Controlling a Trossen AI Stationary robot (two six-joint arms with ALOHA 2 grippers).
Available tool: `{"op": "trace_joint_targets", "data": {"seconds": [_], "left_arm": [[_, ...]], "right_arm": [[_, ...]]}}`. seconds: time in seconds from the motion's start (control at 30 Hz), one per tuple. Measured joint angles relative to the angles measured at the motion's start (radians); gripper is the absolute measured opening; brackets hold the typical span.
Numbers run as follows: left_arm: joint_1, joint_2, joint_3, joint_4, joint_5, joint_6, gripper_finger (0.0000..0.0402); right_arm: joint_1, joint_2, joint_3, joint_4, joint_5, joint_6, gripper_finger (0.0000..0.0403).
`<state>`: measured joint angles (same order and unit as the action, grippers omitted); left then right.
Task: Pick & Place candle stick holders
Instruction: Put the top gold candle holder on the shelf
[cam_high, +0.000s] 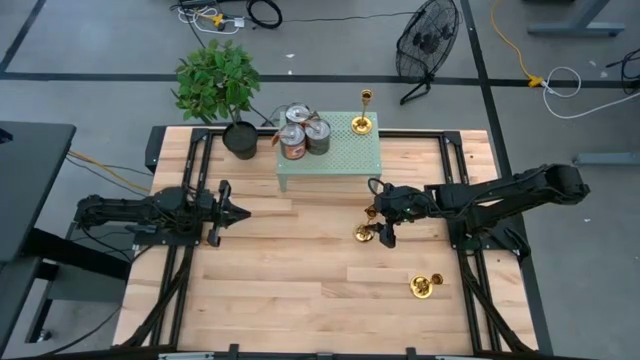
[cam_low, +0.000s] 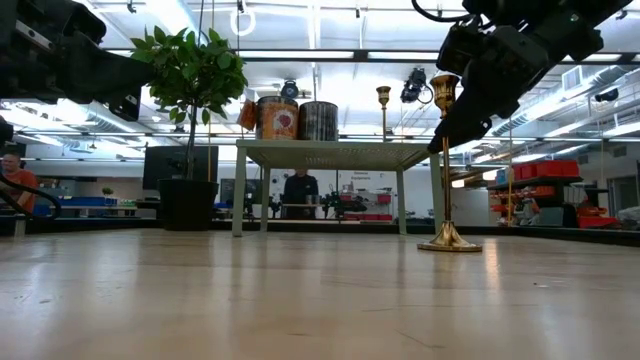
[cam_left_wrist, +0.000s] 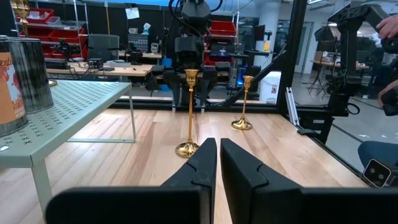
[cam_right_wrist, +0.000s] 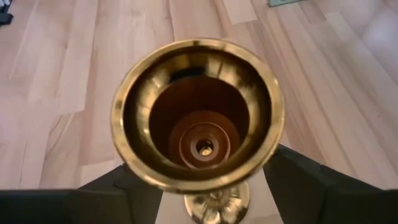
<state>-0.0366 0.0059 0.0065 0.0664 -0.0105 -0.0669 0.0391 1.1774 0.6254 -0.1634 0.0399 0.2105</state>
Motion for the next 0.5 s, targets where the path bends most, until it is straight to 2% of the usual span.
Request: {"op": "trace_joint_targets", "data": {"seconds": [0.5], "left_arm": [[0.0, 0.0, 0.0, 0.0, 0.0, 0.0, 0.003]], "right_arm": [[0.0, 0.0, 0.0, 0.0, -0.004, 0.017, 0.0196]]}}
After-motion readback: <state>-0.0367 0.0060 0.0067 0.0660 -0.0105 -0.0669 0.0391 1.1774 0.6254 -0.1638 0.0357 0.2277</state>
